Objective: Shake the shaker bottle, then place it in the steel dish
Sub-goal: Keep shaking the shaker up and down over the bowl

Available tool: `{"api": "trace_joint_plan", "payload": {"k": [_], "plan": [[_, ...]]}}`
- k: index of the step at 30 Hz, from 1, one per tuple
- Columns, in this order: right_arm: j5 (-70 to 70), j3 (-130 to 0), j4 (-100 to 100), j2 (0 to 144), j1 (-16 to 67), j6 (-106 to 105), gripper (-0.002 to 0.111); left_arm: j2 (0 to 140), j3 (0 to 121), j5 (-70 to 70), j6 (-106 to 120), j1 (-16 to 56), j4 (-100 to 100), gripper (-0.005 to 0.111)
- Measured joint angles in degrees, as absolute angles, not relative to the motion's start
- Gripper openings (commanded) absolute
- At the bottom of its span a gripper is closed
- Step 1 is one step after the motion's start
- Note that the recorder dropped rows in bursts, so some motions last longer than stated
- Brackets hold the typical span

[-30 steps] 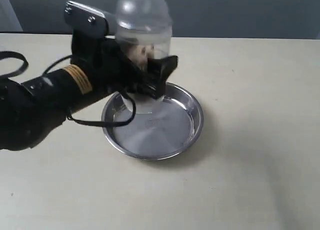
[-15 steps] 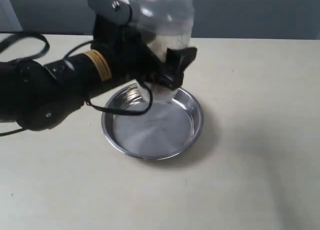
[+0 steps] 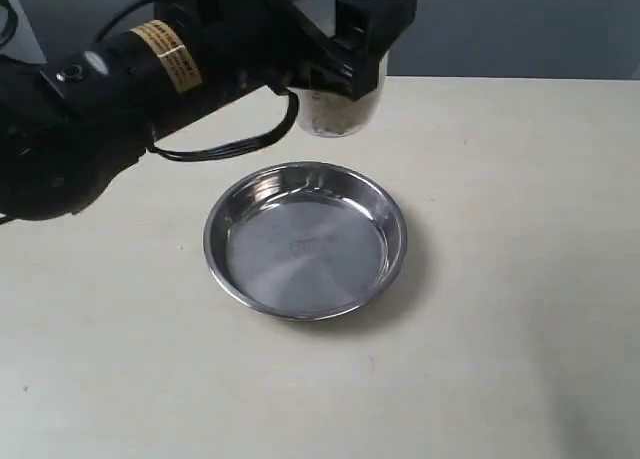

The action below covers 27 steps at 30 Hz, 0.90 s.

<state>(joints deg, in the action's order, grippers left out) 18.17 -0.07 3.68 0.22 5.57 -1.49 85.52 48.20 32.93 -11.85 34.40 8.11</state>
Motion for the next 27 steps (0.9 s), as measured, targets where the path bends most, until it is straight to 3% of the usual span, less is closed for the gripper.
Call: {"api": "trace_joint_plan", "payload": {"k": [5,15,19,27], "plan": [[18.17,-0.07,3.68,0.22,5.57,-1.49,-0.001,90.72,41.61,34.65,-13.82,35.04,9.71,0.000],[18.17,-0.07,3.68,0.22,5.57,-1.38,-0.001,83.17,51.75,32.39,-8.84,35.50,5.12,0.000],[18.17,-0.07,3.68,0.22,5.57,-1.38,-0.001,94.64,40.38,35.41,-12.47,35.23,4.38,0.000],[18.17,-0.07,3.68,0.22,5.57,-1.48,-0.001,87.59,44.52,38.27,-8.11,35.44,2.98,0.000]]}}
